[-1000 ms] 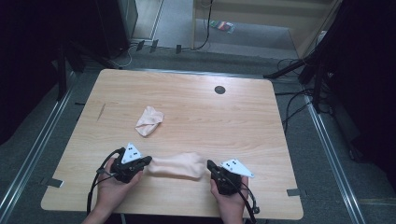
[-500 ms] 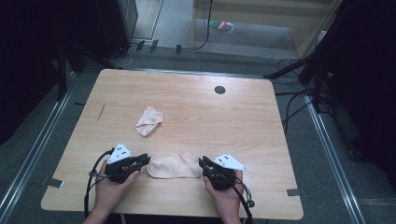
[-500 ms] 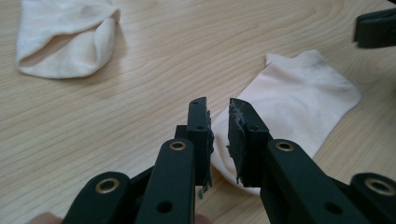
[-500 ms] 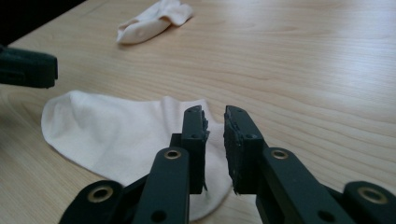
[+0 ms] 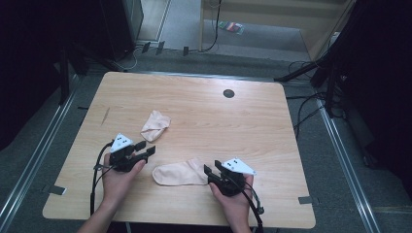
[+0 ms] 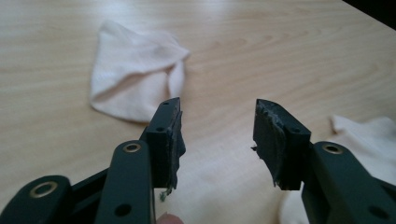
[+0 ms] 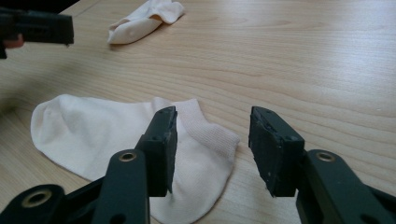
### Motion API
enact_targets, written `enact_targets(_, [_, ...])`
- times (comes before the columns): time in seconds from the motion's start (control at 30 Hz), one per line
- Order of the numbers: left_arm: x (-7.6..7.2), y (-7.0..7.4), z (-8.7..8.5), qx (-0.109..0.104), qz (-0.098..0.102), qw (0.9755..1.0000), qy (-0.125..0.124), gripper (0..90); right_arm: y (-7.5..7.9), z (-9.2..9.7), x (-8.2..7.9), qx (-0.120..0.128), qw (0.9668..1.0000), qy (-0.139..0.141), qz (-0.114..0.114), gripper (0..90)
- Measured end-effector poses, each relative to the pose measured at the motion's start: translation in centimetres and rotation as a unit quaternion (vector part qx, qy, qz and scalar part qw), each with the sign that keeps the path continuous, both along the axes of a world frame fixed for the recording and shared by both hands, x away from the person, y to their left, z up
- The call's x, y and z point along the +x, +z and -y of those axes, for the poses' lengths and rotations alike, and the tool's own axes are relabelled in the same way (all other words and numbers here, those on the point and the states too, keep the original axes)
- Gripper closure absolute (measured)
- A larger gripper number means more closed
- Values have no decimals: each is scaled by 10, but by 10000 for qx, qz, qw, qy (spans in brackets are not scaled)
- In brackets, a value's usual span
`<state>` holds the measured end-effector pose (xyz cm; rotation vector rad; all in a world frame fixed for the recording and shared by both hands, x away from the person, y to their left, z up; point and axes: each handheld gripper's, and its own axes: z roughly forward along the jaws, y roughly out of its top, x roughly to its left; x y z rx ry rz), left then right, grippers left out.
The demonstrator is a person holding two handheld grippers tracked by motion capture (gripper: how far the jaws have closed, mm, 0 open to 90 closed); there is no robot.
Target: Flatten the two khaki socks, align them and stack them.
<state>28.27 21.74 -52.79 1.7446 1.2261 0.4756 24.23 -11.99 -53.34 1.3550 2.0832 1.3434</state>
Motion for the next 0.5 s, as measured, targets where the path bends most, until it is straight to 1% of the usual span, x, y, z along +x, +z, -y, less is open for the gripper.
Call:
enact_targets(0.1, [19,1,4,183,-20,9998,62,475,0,1,0,19,10000,12,30,517])
enact_targets(0.13, [25,1,6,283,14,9996,84,462,0,1,0,25,10000,4,25,516])
enact_targets(0.2, [34,0,8,406,77,9990,163,450,1,2,0,14,10000,-4,36,513])
enact_targets(0.23, [38,0,9,442,75,9988,179,448,1,2,0,10,10000,-1,38,510])
enact_targets(0.27, [38,0,9,442,75,9988,179,444,1,2,0,10,10000,-1,38,510])
enact_targets(0.3, [47,-2,11,469,30,9986,249,432,1,3,1,8,10000,-17,-1,503])
enact_targets(0.33, [53,-3,12,530,9,9982,279,427,1,3,1,0,10000,-28,-24,502])
enact_targets(0.4, [61,-6,14,549,-30,9981,289,422,-1,2,3,1,10000,-23,-39,503])
enact_targets(0.47, [69,-9,17,648,-119,9974,289,413,-3,0,3,-34,10000,-7,-53,528])
enact_targets(0.5, [73,-10,19,692,-153,9971,261,411,-4,-2,4,-39,10000,34,-65,558])
